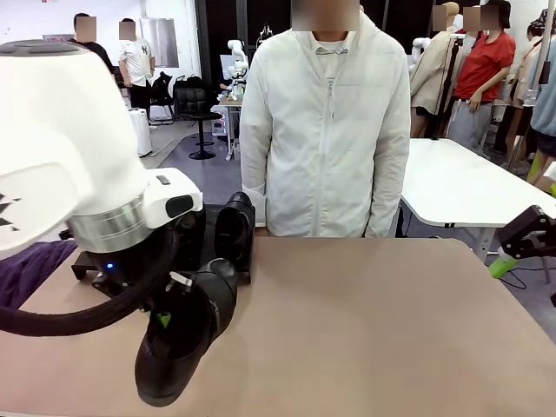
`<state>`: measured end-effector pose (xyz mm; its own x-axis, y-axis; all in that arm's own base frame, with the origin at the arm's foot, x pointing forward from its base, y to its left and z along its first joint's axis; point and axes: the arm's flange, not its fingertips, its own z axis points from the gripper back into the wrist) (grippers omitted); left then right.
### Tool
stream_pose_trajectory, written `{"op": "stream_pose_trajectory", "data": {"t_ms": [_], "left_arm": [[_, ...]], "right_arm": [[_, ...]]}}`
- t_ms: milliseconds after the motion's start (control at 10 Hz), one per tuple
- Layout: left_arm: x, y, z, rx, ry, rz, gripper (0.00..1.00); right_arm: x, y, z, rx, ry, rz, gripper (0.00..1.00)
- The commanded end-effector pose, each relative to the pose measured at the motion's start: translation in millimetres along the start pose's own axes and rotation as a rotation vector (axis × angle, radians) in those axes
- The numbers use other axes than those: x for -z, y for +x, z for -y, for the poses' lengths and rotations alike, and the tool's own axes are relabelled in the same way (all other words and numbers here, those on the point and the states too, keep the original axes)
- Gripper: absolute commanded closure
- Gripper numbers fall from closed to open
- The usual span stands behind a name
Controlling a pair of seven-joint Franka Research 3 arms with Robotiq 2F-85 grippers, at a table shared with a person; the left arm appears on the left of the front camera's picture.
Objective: Organize the shoes by placing them on the stand.
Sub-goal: Place the Shoe from the middle of the table onto the Shoes Stand.
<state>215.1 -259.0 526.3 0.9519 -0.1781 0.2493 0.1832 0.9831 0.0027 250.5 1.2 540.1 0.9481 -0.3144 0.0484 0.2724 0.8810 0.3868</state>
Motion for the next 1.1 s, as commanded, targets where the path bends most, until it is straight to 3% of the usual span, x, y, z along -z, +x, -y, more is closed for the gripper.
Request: {"op": "stream_pose_trajectory", "data": {"t_ms": [0,200,300,500,700,1000], "left_arm": [[-8,9,9,-0.008,-0.013,0.007,1.0],[-1,3,6,0.005,0.006,0.003,1.0],[-7,19,-6,-0.064,-0.006,0.05,1.0],[-18,56,-51,-0.296,-0.047,0.172,1.0],[-17,97,-104,-0.353,-0.161,0.278,1.0],[35,172,-186,-0.371,-0.27,0.49,1.0]], "right_arm": [[-3,1,2,-0.023,0.026,-0.011,0.0],[-3,1,2,-0.023,0.026,-0.011,0.0],[-3,1,2,-0.023,0.026,-0.011,0.0],[-3,1,2,-0.023,0.026,-0.011,0.0],[-3,1,2,-0.023,0.026,-0.011,0.0],[-3,1,2,-0.023,0.026,-0.011,0.0]]}}
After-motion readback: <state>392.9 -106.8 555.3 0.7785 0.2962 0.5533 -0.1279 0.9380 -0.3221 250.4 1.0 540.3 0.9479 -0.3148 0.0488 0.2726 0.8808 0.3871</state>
